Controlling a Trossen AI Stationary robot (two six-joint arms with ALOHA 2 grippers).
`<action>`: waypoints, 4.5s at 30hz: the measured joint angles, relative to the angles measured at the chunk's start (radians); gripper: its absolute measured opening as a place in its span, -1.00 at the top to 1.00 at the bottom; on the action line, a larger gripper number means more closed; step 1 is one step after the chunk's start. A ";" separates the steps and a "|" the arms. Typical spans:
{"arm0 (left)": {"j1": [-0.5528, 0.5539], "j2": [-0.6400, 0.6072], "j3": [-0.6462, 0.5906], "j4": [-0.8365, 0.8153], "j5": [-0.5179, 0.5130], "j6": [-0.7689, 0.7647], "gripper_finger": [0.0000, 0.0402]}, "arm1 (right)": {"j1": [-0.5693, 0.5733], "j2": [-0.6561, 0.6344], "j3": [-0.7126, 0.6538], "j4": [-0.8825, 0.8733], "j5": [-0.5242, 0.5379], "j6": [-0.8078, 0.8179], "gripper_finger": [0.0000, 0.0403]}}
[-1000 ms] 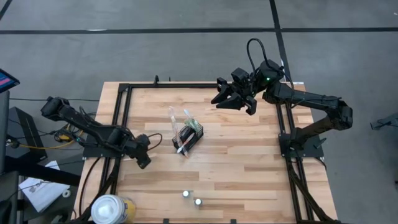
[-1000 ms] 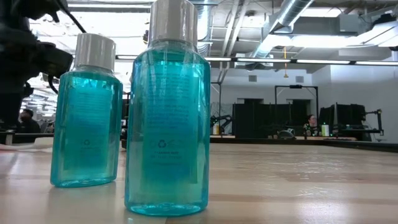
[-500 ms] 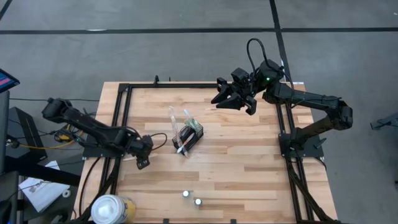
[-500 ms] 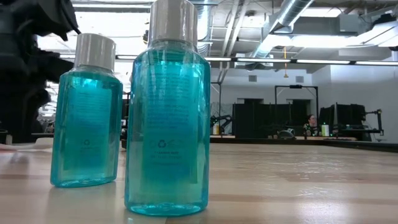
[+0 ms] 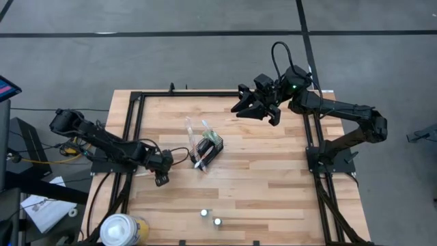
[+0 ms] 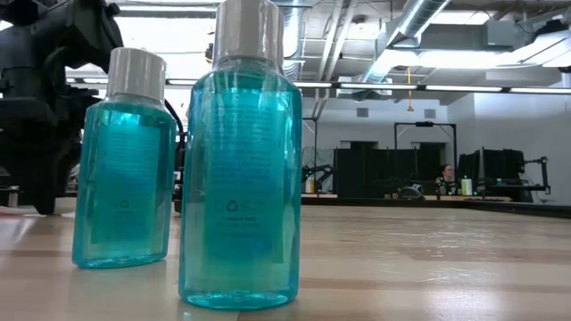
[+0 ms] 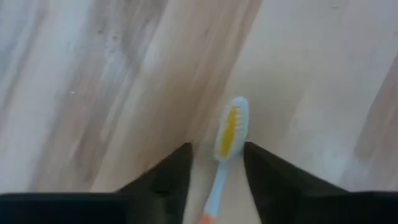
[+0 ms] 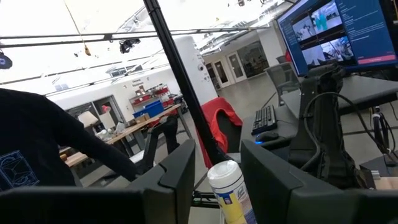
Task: Pick & Place toothbrushing station
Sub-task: Put the orange toothbrush into the wire organizer
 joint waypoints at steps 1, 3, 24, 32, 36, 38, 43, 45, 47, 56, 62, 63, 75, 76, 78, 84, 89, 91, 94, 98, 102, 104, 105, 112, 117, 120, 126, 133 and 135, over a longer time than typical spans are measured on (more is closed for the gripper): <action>0.005 -0.002 -0.002 -0.003 -0.004 -0.001 0.40 | 0.000 0.000 0.000 0.000 0.002 0.000 0.40; 0.017 -0.007 -0.005 -0.011 -0.006 -0.051 0.72 | 0.000 0.000 0.000 0.000 0.006 0.006 0.40; 0.094 -0.578 -0.020 0.491 -0.570 -0.257 0.99 | 0.000 0.000 0.000 0.009 -0.001 0.011 0.40; 0.094 -0.571 -0.019 1.035 -0.751 0.210 0.99 | 0.000 0.000 0.000 0.009 -0.004 0.013 0.40; 0.094 -0.508 -0.019 1.155 -0.831 0.328 0.99 | 0.000 0.000 0.000 0.009 -0.005 0.016 0.40; 0.094 -0.454 -0.019 1.204 -0.839 0.339 0.99 | 0.000 0.000 0.000 0.009 -0.005 0.016 0.40; 0.092 -0.271 -0.019 1.429 -0.824 0.336 0.99 | -0.003 0.000 0.000 0.008 -0.004 0.035 0.40; 0.092 -0.187 -0.018 1.549 -0.803 0.339 0.99 | -0.007 0.000 0.000 0.008 -0.004 0.053 0.40; 0.092 -0.108 -0.001 1.620 -0.785 0.339 0.99 | -0.007 0.000 0.000 0.008 -0.004 0.060 0.40; 0.056 0.103 0.084 1.636 -0.781 0.319 0.99 | -0.006 0.000 0.000 0.008 -0.004 0.065 0.40; -0.003 0.131 0.084 1.616 -0.871 0.359 0.99 | -0.006 0.000 0.000 0.008 -0.026 0.085 0.40; -0.010 0.129 0.084 1.603 -0.885 0.370 0.99 | -0.005 0.000 0.000 0.008 -0.030 0.092 0.40; -0.053 0.116 0.084 1.517 -0.922 0.368 0.99 | 0.023 0.000 0.000 0.008 -0.040 0.098 0.40; -0.054 0.116 0.084 1.515 -0.922 0.368 0.99 | 0.023 0.000 0.000 0.008 -0.040 0.098 0.40; -0.054 0.116 0.082 1.513 -0.922 0.367 0.99 | 0.023 0.000 0.000 0.008 -0.048 0.098 0.40; -0.054 0.116 0.080 1.437 -0.921 0.337 0.99 | 0.023 0.000 0.000 0.008 -0.055 0.098 0.40; -0.053 0.116 0.080 1.382 -0.917 0.313 0.99 | 0.023 0.000 0.000 0.008 -0.056 0.097 0.40; -0.053 0.116 0.080 1.351 -0.917 0.313 0.99 | 0.023 0.000 0.000 0.008 -0.057 0.097 0.40; -0.053 0.116 0.080 1.330 -0.916 0.306 0.99 | 0.023 0.000 0.000 0.008 -0.058 0.097 0.40; -0.053 0.137 0.080 1.316 -0.913 0.278 0.99 | 0.023 0.000 0.000 0.008 -0.059 0.096 0.40; -0.054 0.173 0.080 1.317 -0.907 0.235 0.99 | 0.023 0.000 0.000 0.008 -0.059 0.096 0.40; -0.058 0.193 0.080 1.322 -0.906 0.214 0.99 | 0.023 0.000 0.000 0.008 -0.063 0.095 0.40; -0.059 0.205 0.080 1.324 -0.903 0.207 0.99 | 0.023 0.000 0.000 0.008 -0.065 0.095 0.40; -0.087 0.274 0.080 1.366 -0.908 0.173 0.97 | 0.022 0.010 0.000 0.004 -0.086 0.095 0.40; -0.087 0.278 0.080 1.398 -0.882 0.175 0.81 | 0.021 0.020 0.000 0.010 -0.091 0.096 0.40; -0.085 0.248 0.079 1.393 -0.861 0.182 0.61 | 0.021 0.024 -0.001 0.004 -0.107 0.097 0.40; -0.087 0.190 0.079 1.394 -0.855 0.210 0.23 | 0.021 0.021 0.000 0.011 -0.109 0.097 0.40; -0.087 0.096 0.079 1.383 -0.829 0.295 0.09 | 0.022 0.021 0.000 0.026 -0.116 0.103 0.40; -0.087 0.094 0.079 1.350 -0.820 0.285 0.09 | 0.022 0.021 0.000 0.026 -0.120 0.103 0.40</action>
